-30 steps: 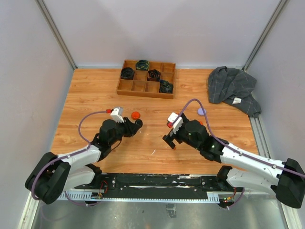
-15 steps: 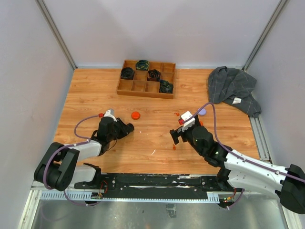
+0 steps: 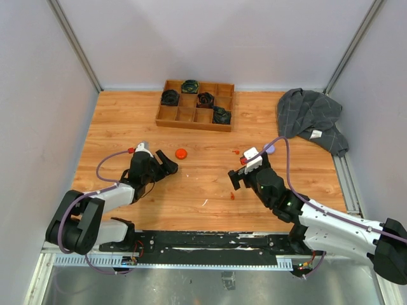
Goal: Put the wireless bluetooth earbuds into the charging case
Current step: Place the charging case at the center of the board, then pick up the charging case at the center of the board.
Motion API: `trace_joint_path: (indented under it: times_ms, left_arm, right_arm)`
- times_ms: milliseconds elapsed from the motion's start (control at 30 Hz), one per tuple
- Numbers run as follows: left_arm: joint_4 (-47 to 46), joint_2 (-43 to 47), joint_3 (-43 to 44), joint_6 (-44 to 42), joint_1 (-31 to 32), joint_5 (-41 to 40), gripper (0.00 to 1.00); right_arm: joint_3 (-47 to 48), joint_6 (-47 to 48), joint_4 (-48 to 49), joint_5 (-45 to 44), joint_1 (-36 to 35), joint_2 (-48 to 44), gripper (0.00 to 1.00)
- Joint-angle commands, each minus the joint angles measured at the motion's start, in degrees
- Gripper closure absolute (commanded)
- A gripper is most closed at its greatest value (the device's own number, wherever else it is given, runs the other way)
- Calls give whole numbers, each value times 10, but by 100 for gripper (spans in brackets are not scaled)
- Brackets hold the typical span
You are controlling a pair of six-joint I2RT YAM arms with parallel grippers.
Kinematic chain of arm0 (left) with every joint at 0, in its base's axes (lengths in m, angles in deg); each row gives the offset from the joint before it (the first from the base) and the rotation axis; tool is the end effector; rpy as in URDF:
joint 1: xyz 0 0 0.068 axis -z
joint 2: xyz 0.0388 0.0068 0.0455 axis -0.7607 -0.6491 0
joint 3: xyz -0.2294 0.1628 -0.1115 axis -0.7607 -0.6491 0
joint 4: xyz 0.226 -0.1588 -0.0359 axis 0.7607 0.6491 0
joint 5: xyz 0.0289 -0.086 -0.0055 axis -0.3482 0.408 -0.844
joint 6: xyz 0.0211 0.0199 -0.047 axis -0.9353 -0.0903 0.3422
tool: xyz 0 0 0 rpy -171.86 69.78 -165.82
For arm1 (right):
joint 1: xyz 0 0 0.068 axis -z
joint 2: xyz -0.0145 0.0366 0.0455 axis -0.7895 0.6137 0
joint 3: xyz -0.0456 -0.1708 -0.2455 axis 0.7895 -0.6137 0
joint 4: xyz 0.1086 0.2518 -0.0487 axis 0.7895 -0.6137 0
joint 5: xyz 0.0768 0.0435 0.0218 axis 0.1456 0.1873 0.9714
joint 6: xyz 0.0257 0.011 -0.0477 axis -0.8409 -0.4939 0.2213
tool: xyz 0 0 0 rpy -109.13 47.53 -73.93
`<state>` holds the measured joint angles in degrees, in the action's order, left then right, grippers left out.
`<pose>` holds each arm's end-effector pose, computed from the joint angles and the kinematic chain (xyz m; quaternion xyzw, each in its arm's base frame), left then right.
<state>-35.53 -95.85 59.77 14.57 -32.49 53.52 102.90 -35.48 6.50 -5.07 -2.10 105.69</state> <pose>0.2151 -0.0680 0.1490 -0.1893 0.8579 -0.2619 0.3996 0.1284 0.1497 0.2563 -0.2125 0.7300 0.1288 0.6367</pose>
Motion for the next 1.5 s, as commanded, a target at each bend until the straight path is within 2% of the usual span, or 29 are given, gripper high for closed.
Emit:
trace_joint_path:
  times_ms: [0,167,333,467,633,767,1100,1233,1467]
  left_arm:
    - [87,32,10,-16,-5,-50,20]
    - [140,95,18,-31,-4,-83,2]
    - [150,157,18,-79,-4,-80,1]
    - [120,200,6,-108,9,-66,1]
    - [96,220,14,-151,58,-76,1]
    - [76,202,30,-173,87,-78,1]
    - [29,99,59,-242,114,-14,1]
    - [-25,77,28,-254,114,8,1]
    - [-38,69,20,-255,114,36,1]
  right_arm:
    - [11,-2,-2,-16,20,12,1]
    - [16,-10,-5,-24,21,16,2]
    - [37,-69,-55,-80,31,25,2]
    - [66,-99,-113,-71,55,47,2]
    - [105,-102,-180,-54,94,83,2]
    - [130,-129,-227,-20,151,100,2]
    - [164,-157,-283,128,324,180,2]
    - [179,-165,-292,168,365,223,7]
    - [214,-159,-296,213,394,300,16]
